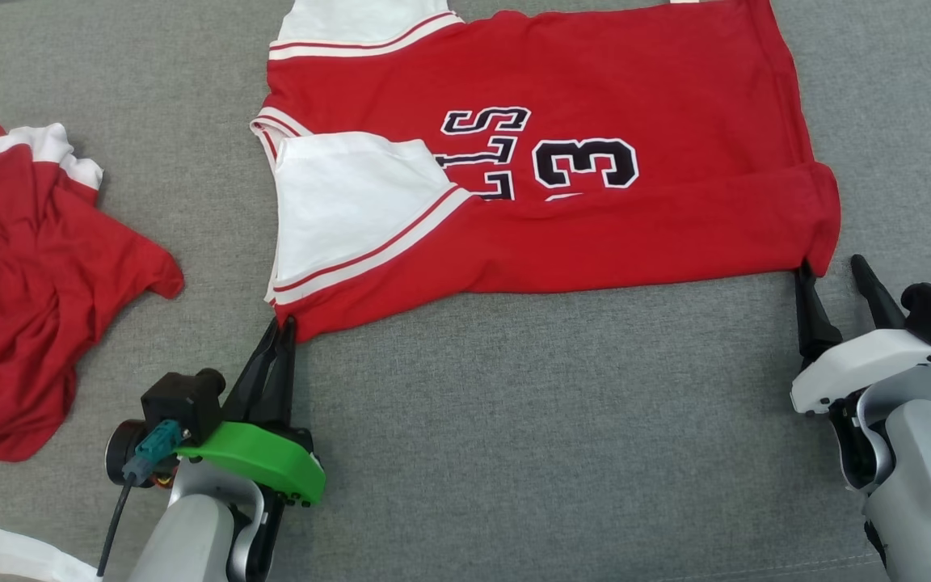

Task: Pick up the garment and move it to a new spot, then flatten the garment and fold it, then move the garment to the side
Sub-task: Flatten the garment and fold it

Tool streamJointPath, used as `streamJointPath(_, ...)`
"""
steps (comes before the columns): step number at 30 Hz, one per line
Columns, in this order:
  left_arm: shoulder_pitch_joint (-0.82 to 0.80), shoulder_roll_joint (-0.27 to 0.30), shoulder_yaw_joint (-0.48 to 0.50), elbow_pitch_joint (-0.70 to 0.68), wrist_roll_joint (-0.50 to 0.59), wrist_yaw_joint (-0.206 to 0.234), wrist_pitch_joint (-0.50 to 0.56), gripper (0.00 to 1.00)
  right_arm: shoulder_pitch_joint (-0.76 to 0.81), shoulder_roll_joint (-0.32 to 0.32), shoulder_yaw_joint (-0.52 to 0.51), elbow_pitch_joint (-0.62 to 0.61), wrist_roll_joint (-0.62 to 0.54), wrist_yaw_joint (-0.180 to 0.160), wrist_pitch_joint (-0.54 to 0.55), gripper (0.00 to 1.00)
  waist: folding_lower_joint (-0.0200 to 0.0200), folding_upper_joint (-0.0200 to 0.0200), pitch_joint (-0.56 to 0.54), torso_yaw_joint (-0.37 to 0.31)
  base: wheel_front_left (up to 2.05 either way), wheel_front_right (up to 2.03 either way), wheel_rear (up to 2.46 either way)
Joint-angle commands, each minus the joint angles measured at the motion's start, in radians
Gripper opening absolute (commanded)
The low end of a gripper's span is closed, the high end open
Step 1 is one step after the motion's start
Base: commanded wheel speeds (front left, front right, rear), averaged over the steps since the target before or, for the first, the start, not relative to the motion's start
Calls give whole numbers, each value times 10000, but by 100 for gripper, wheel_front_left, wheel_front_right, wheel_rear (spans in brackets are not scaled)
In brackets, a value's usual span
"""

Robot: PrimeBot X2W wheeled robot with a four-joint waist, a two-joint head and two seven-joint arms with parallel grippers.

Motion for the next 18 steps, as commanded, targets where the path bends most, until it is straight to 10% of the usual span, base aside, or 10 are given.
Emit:
streamJointPath(1, -27, 102, 2, -57, 14, -12, 25, 0, -100, -84, 104, 131, 66, -10, -29, 75, 0, 0, 11, 43, 0, 0, 0)
streamJointPath(2, -42, 134, 1, -91, 5, -11, 65, 0, -150, -141, 206, 228, 95, -10, -29, 24, 0, 0, 9, 72, 0, 0, 0)
streamJointPath(3, -57, 161, 2, -121, 6, 2, 54, 0, -177, -162, 294, 278, 142, -10, -28, 0, 0, 0, 4, 94, 0, 0, 0)
streamJointPath(18, 837, 537, -186, -1011, -217, -35, 309, 0, 995, -1511, 1406, -593, 1070, -12, -28, 0, 0, 0, -455, 264, 0, 0, 0)
